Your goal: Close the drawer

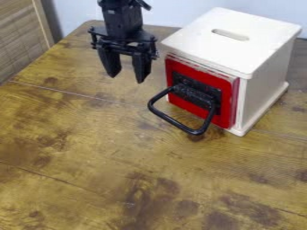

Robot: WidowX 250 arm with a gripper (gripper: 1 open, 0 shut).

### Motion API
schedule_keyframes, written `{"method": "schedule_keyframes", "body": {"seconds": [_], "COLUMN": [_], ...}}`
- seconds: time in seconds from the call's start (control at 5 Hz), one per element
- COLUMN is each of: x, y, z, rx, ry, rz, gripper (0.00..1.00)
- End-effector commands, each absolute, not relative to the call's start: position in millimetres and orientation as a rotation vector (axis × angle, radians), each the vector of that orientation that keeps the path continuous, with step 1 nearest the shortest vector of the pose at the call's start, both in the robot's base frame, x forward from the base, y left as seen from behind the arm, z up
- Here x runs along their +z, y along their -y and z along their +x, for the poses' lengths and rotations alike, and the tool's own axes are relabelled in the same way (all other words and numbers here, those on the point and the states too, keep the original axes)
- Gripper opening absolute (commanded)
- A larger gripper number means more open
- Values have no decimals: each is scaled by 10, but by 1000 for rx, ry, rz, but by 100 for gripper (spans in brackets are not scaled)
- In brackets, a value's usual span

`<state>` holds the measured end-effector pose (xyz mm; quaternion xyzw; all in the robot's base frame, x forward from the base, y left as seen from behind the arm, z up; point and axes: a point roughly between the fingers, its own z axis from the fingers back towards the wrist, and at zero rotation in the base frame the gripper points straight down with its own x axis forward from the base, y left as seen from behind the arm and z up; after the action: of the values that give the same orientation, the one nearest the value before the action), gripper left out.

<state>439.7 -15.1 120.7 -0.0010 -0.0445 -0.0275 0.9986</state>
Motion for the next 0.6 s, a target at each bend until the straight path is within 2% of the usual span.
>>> {"method": "schedule_keyframes", "body": {"seconds": [0.0, 0.4], "x": [1525, 1506], "y": [105, 145], "z": [4467, 4455], "rx": [-47, -55], "ry": [184, 179], "rz": [0, -1], "gripper": [100, 100]}}
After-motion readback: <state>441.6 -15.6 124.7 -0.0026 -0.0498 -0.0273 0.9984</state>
